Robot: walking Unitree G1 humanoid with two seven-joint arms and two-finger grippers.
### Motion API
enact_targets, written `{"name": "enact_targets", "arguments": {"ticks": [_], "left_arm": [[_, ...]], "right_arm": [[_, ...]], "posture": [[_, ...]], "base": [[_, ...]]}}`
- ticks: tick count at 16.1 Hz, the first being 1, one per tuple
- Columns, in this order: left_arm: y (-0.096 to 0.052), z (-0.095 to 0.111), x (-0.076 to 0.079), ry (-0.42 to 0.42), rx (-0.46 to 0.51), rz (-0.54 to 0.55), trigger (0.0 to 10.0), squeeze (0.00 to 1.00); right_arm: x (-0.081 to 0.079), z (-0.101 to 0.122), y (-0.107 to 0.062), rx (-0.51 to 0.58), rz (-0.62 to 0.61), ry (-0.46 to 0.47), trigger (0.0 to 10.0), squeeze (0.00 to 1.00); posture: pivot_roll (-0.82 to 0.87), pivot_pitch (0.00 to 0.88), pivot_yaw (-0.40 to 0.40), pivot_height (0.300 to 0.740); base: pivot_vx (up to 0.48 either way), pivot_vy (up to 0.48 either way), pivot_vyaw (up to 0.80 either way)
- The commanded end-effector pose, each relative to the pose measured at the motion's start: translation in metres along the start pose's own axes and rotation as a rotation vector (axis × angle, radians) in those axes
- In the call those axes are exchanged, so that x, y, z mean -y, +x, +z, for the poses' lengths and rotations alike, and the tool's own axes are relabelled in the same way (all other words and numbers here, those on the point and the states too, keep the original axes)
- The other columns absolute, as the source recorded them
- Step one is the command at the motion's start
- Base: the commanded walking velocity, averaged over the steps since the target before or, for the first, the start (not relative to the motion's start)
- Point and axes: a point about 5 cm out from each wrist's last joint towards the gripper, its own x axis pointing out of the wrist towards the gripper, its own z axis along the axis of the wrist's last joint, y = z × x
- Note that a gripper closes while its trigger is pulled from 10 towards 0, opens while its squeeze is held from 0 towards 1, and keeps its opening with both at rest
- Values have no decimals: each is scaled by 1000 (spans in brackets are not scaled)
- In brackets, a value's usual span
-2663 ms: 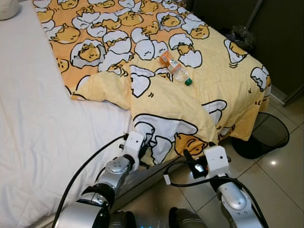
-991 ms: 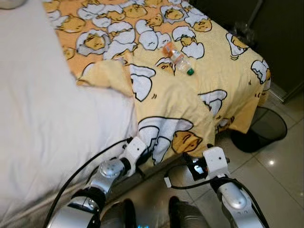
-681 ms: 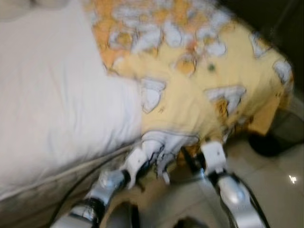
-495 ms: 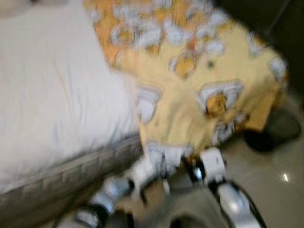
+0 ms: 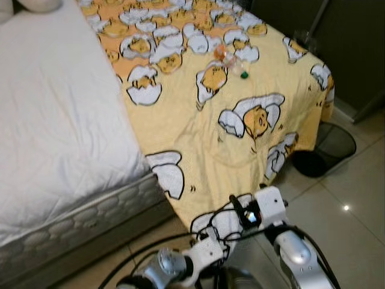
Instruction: Clean up the room
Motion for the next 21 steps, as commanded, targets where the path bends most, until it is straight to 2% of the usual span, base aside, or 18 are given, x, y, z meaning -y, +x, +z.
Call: {"name": "enact_targets", "arguments": {"ticks": [1,2,3,4,5,7,8,9,10,11,12,13,14,15,17,19,21], "left_arm": [[-3,0,-7,43,-11,46,10000,1000],[-7,-1,-13,75,-19,77,10000,1000],[-17,-1,-27,84,16,137,10000,1000],[-22,-1,-31,74,39,152,10000,1000],[-37,10,-48,-21,205,227,10000,1000],[-49,19,-58,-79,328,276,10000,1000],[-71,51,-72,-146,547,350,10000,1000],[-97,81,-88,-204,738,498,10000,1000],[-109,90,-102,-244,797,637,10000,1000],[-128,99,-122,-286,859,859,10000,1000],[-138,101,-133,-298,857,984,10000,1000],[-144,102,-139,-302,851,1055,10000,1000],[-157,106,-144,-270,868,1145,10000,1000],[-160,105,-142,-261,866,1141,10000,1000],[-161,95,-139,-320,823,1139,10000,1000],[-157,94,-143,-361,797,1209,10000,1000],[-151,96,-142,-381,772,1211,10000,1000]], "right_arm": [[2,-3,0,-10,2,-4,10000,0],[2,-2,2,-7,0,-8,10000,0],[7,4,5,17,-28,-14,10000,0],[9,6,7,29,-43,-12,10000,0],[17,18,13,72,-84,-8,10000,0],[21,25,16,97,-101,-3,10000,0],[26,33,25,125,-131,15,10000,0],[32,44,35,150,-174,34,10000,0],[36,51,41,163,-208,41,10000,0],[43,66,48,200,-257,67,10000,0],[48,76,52,236,-281,86,10000,0],[51,83,54,260,-294,98,10000,0],[59,94,55,315,-312,123,10000,1000],[61,91,53,316,-312,109,10000,1000],[57,79,50,279,-304,89,10000,1000],[53,75,52,248,-299,64,10000,1000],[52,75,54,250,-287,60,10000,1000]], "posture": [[-208,106,-3,731],[-208,101,-1,731],[-206,83,6,731],[-205,79,6,731],[-193,42,19,731],[-193,42,19,731],[-144,0,21,731],[-127,0,25,731],[-119,0,31,731],[-119,0,36,731],[-121,0,40,731],[-121,0,40,731],[-130,0,42,731],[-132,0,41,731],[-140,0,43,731],[-157,0,47,731],[-162,0,48,731]], "base": [[0,0,0],[0,0,0],[0,0,0],[0,0,0],[0,0,0],[0,0,0],[0,0,0],[0,0,0],[0,0,0],[0,0,0],[0,0,0],[0,0,0],[0,0,0],[0,-480,0],[0,-465,0],[126,-418,-769],[249,-407,-750]]}}
